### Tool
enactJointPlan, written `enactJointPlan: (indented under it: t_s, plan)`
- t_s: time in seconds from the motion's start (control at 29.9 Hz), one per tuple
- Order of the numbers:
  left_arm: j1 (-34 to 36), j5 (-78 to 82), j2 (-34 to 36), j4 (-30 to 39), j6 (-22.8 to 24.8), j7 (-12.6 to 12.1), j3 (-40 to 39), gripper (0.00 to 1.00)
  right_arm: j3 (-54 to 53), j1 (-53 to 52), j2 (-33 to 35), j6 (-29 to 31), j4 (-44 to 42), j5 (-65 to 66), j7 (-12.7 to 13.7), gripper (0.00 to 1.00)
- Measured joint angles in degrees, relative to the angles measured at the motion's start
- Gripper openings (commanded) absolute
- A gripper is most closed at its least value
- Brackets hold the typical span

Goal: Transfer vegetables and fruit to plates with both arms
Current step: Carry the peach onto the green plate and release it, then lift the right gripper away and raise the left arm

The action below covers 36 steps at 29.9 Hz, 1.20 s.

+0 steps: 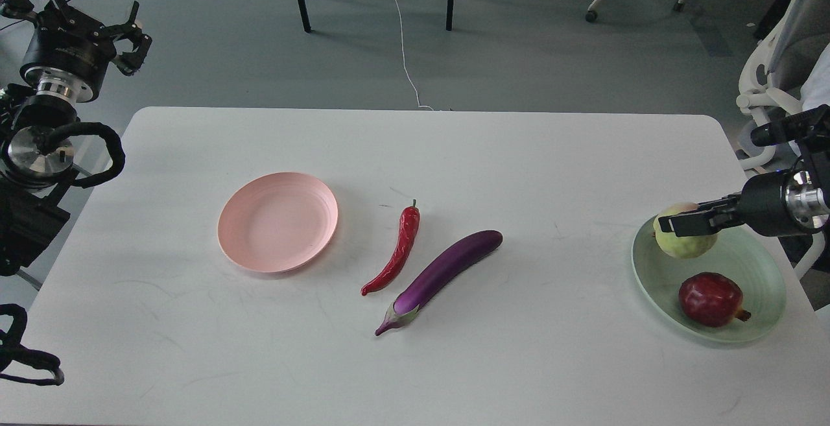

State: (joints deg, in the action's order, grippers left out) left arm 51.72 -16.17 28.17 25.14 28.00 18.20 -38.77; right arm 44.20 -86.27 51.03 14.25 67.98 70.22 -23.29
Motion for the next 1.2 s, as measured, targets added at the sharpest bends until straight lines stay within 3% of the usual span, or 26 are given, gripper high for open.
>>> enactJointPlan:
  t_s: [0.5, 0.74, 0.94, 1.2]
  plan:
    - [0.05, -0.09, 0.03, 0.08, 0.0, 0.0, -0.08, 0.98, -0.08, 4.21, -0.48, -2.02, -0.83, 0.76, 0.09, 0.61]
    - [0.05, -0.03, 0.03, 0.08, 0.0, 0.0, -0.04, 0.98, -0.08, 5.5, -0.5, -2.41, -1.76, 1.4, 0.17, 0.74]
    - [-0.01, 0.01, 0.06, 0.08, 0.0, -0.01, 0.01, 0.98, -0.08, 6.22, -0.5, -4.17, -3.2, 1.41, 0.18, 0.93]
    - [0.3, 0.01, 0.22, 0.07, 0.0, -0.1, 0.02, 0.98, -0.9, 6.18, -0.47, -4.67, -3.06, 1.41, 0.18, 0.94]
